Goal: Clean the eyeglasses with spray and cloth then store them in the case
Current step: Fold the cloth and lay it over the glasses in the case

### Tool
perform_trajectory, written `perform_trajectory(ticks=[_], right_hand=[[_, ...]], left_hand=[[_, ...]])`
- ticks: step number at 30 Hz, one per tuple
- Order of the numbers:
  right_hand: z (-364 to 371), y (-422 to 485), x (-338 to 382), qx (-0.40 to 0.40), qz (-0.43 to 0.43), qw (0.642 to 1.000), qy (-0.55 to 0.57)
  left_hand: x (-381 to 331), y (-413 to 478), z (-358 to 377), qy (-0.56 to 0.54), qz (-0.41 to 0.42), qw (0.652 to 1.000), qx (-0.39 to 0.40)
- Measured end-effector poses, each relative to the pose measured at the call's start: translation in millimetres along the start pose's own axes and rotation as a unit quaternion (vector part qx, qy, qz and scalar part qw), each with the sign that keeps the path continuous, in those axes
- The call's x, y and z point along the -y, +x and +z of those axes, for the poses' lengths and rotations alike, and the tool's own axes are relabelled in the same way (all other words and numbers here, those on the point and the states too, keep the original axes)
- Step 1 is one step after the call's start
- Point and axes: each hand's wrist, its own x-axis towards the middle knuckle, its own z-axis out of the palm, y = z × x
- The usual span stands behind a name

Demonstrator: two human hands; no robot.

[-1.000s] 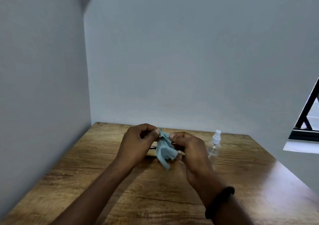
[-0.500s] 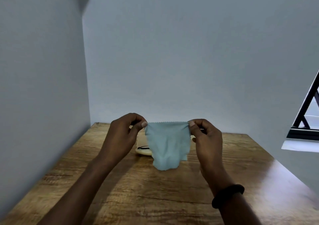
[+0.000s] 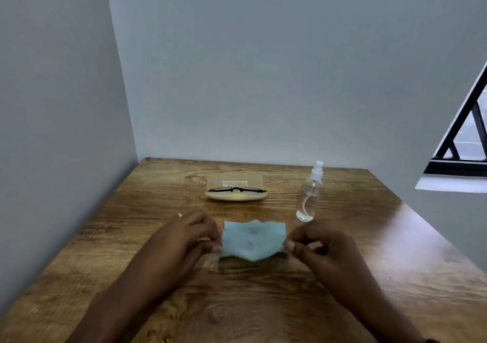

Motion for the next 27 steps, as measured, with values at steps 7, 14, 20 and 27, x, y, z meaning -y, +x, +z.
perform_trajectory(ticks=[7, 14, 20, 27], right_hand=[[-5.9, -53.7, -3.9, 0.082, -0.012, 0.994, -0.068], [-14.3, -70.8, 0.9, 0.096, -0.021, 0.993, -0.068], [-9.1, -59.2, -3.0, 0.059, 0.028, 0.996, -0.062], [-6.9, -13.4, -10.3, 0.059, 0.095, 0.991, -0.069]], left_hand=[[-27.9, -42.1, 11.8, 0.101, 0.041, 0.993, 0.037], [-28.7, -60.1, 12.4, 0.104, 0.023, 0.989, 0.105], [-29.4, -42.9, 4.6, 0.058, -0.005, 0.991, 0.12], [-8.7, 10.3, 7.0, 0.061, -0.035, 0.985, 0.16]])
